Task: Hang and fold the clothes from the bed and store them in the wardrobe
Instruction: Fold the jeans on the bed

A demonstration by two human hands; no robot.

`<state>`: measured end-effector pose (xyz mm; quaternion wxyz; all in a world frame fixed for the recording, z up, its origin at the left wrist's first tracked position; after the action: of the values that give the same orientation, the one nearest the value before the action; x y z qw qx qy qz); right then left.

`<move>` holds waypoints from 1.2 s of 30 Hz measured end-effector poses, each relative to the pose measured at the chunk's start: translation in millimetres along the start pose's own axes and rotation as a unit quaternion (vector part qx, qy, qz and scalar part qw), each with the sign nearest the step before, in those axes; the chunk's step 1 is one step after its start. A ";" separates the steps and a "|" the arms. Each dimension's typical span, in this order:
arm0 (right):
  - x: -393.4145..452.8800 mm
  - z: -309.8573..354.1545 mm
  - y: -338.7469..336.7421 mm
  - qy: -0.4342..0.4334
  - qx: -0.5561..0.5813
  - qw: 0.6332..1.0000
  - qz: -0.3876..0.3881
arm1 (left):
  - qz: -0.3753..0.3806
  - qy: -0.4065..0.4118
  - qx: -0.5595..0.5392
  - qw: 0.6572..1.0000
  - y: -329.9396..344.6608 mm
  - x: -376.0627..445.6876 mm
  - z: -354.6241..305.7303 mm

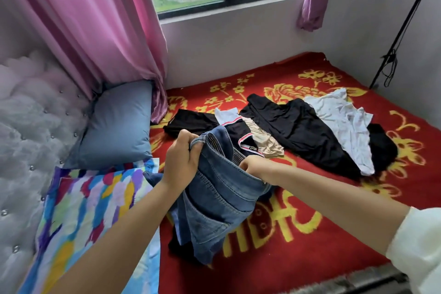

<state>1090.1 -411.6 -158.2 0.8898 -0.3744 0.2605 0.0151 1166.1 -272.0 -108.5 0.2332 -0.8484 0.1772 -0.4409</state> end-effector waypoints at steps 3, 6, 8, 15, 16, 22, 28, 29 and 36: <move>0.9 -1.5 -6.3 -0.014 -0.010 0.999 -0.033 | 0.141 -0.117 0.023 0.983 2.0 -4.4 25.2; -3.4 -3.8 -19.2 -0.038 0.051 0.996 -0.066 | 0.232 -0.130 -0.010 0.964 -0.4 -15.1 33.1; -6.8 -3.3 -28.3 -0.055 0.095 0.991 -0.076 | 0.268 -0.126 -0.064 0.953 -1.0 -20.2 32.0; -10.2 -13.5 -38.7 -0.069 0.022 0.995 -0.073 | 0.315 0.056 -0.016 0.947 10.3 -23.3 21.6; -10.8 -15.8 -37.2 -0.073 -0.020 0.995 -0.063 | 0.302 0.082 -0.005 0.950 12.3 -23.5 19.4; -18.7 -47.0 -23.2 0.009 -0.211 0.977 0.026 | 0.223 0.185 0.111 0.951 35.0 -33.5 4.4; -27.4 -69.8 -4.2 0.089 -0.237 0.953 0.166 | 0.162 0.229 0.153 0.947 45.0 -32.3 -8.5; -28.0 -73.6 -0.7 0.098 -0.217 0.958 0.161 | 0.156 0.233 0.151 0.948 46.4 -34.6 -10.6; -27.6 -93.1 18.6 0.125 -0.116 0.983 0.068 | 0.185 0.241 0.123 0.945 54.8 -42.7 -6.5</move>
<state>1020.0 -456.3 -211.7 0.7979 -0.4550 0.3910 0.0589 1132.1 -297.3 -163.8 0.3638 -0.6337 0.3264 -0.5996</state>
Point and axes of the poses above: each hand's wrist, its own x-axis towards the middle knuckle, its own y-axis out of the palm, z = x × y, the point moved 4 cm from there along x, towards the middle knuckle, and after that the axes turned 2 degrees about z, right-handed, at the moved point
